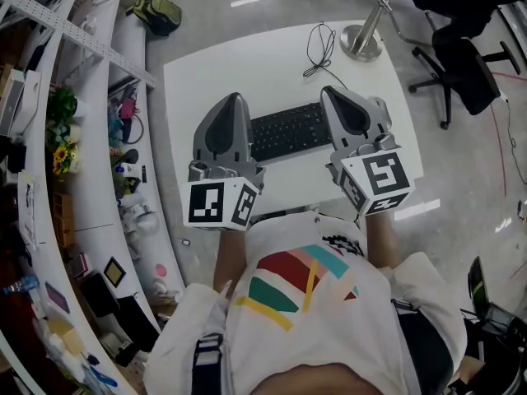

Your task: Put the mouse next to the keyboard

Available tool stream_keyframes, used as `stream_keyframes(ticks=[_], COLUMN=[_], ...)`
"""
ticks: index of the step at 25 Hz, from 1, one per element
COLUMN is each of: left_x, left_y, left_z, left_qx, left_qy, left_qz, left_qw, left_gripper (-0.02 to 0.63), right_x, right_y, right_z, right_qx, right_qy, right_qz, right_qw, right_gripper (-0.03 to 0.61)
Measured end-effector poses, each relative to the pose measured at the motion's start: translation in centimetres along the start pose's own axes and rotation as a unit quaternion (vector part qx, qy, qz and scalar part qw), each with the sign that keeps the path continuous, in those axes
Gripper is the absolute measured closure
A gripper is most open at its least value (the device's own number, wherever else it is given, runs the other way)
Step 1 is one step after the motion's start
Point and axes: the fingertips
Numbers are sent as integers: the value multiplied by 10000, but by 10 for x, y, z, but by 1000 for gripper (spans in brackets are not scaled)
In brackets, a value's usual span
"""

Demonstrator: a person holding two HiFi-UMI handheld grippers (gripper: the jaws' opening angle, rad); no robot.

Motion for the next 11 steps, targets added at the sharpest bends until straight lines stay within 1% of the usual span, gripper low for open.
stream_keyframes(ticks=[11], left_x=[7], left_y=[-1], left_z=[-2], left_qx=[-8], left_qy=[-15], left_qz=[-151], left_qw=[9999], left_gripper=[572], right_x=[-3], right_y=[-4], right_z=[-5], right_qx=[-64], right_qy=[18], right_qz=[-23], right_qw=[10000], right_gripper=[566])
Point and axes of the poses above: the fingertips, and each gripper's own axes: y forward along the fingers, x to its right, z out of its top, and after that the axes turned 12 degrees about y, right-handed
